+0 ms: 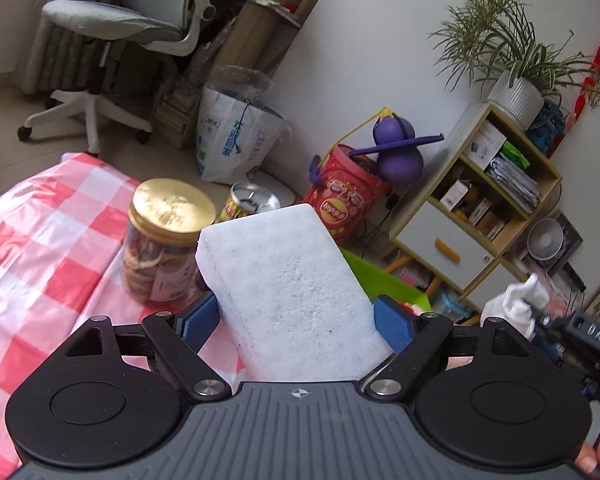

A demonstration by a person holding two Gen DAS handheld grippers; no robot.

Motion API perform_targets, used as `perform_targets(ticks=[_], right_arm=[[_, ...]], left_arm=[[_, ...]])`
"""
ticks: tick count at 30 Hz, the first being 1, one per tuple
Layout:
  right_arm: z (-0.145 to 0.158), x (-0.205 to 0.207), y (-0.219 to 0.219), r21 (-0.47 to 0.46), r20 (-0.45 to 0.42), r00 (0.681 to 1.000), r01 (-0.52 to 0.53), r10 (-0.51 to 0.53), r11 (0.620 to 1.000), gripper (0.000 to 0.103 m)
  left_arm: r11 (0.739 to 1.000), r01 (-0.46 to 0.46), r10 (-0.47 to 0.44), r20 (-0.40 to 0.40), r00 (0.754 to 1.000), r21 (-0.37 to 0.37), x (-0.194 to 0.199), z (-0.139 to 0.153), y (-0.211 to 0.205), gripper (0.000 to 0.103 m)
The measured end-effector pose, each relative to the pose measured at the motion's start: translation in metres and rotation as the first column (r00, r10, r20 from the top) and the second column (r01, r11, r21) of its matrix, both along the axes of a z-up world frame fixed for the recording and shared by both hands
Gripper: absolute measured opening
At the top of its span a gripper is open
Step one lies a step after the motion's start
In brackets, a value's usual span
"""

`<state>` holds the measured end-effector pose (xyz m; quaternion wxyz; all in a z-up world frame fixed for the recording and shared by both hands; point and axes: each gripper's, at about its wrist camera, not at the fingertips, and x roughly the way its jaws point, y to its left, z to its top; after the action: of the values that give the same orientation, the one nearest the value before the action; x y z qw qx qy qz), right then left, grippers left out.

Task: Organize soft objects
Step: 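Carry the sponge in the left tool while the right tool carries the white cloth to the bin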

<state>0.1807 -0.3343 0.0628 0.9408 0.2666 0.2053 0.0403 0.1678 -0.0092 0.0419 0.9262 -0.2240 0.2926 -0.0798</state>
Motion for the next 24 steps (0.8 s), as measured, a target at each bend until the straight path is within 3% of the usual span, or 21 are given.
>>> perform_targets(ticks=[7, 24], right_arm=[[-0.007, 0.003, -0.015, 0.004, -0.030, 0.998, 0.061, -0.061, 0.998, 0.013], [-0.027, 0.031, -0.027, 0.043, -0.071, 0.990, 0.128, -0.124, 0.991, 0.013]], left_arm=[[0.999, 0.003, -0.002, 0.016, 1.000, -0.047, 0.020, 0.006, -0.017, 0.082], [0.993, 0.093, -0.094, -0.007, 0.996, -0.071, 0.073, -0.003, -0.070, 0.083]])
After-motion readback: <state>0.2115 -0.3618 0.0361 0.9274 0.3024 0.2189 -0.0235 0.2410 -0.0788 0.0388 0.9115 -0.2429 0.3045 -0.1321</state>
